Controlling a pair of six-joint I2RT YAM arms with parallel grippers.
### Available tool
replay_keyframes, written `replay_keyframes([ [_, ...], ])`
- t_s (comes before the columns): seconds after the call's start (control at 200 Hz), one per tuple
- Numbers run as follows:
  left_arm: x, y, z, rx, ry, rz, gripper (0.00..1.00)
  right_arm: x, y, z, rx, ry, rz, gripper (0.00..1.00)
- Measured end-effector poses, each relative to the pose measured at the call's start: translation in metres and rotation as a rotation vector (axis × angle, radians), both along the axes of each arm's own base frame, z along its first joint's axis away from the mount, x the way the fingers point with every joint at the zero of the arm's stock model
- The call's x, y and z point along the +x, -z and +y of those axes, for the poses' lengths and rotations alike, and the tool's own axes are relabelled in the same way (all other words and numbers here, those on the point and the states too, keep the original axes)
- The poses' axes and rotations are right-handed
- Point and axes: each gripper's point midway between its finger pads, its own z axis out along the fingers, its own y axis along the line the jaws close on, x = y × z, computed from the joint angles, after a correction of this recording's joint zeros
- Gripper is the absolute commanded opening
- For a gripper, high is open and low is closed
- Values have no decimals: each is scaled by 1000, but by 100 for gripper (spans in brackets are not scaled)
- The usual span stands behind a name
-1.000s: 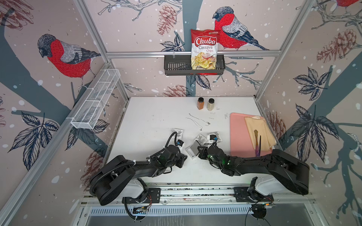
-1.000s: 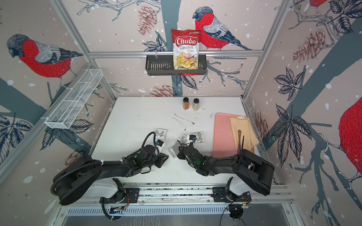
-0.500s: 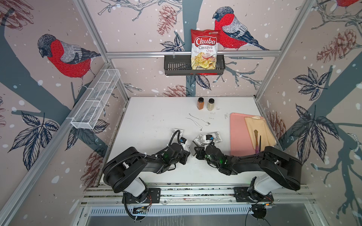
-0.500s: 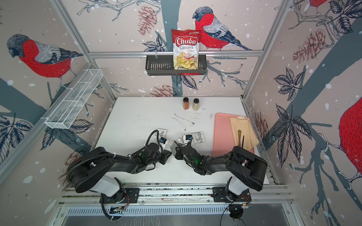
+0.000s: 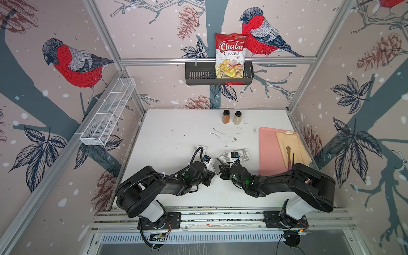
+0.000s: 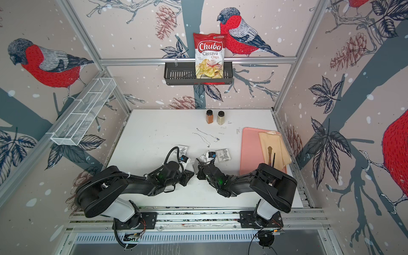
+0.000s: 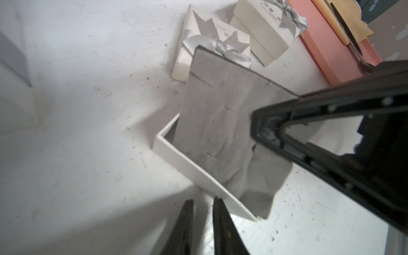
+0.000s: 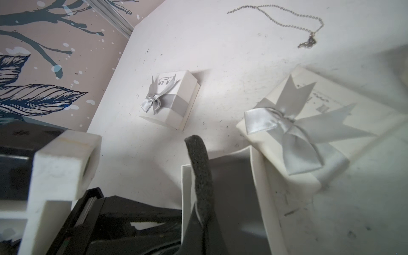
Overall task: Take the necklace out of the lift-off lid jewelry box
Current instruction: Place the inner lining in the jewelry box.
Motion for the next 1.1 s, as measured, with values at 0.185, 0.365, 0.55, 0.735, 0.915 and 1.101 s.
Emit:
replay_keyframes([
  [0.185,-2,-4,-4,-24,13,7,21,5,3,5,-31,-3,-9,0],
  [0.365,-2,-10,-6,-57,8,5,21,10,10,5,-74,-12,21,6],
  [0.55,-2,-24,-6,-87,5,-24,21,16,15,-4,-146,-35,50,13],
  [0.735,6,-51,0,-116,-37,-97,23,23,13,-7,-219,-90,55,37],
  [0.915,15,-70,16,-100,-126,-158,25,22,7,-3,-306,-180,48,52],
  [1.101,29,-74,40,-63,-220,-183,34,22,0,-5,-390,-223,39,54],
])
